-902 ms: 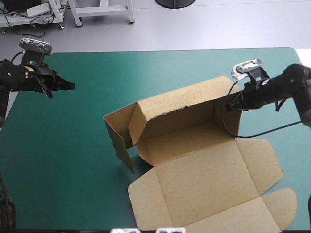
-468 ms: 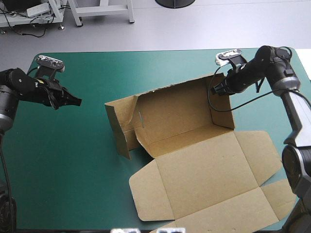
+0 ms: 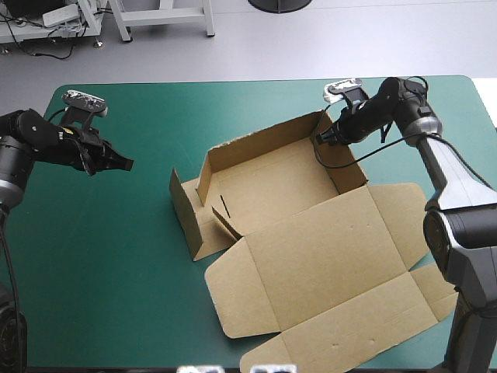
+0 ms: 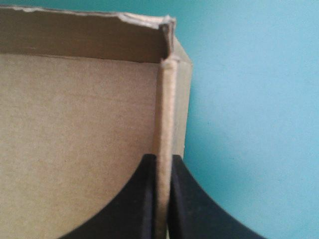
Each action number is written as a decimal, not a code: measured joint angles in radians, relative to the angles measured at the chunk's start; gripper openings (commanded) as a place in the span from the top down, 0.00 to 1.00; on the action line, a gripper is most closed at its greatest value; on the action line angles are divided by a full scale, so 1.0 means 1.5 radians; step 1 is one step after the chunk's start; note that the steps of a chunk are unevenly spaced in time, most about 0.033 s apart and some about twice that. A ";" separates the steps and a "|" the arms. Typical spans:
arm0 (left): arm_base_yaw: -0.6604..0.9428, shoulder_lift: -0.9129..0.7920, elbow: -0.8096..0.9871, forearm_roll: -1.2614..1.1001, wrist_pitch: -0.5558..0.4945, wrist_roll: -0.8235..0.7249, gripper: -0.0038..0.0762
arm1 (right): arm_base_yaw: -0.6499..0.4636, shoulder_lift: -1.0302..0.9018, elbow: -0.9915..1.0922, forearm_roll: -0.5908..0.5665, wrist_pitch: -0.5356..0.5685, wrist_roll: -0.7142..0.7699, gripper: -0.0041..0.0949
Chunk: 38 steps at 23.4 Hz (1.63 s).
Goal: Fold the box
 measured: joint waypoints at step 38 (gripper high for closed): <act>0.000 0.012 0.000 0.001 0.013 0.017 0.93 | 0.004 -0.064 -0.110 -0.092 0.128 0.155 0.71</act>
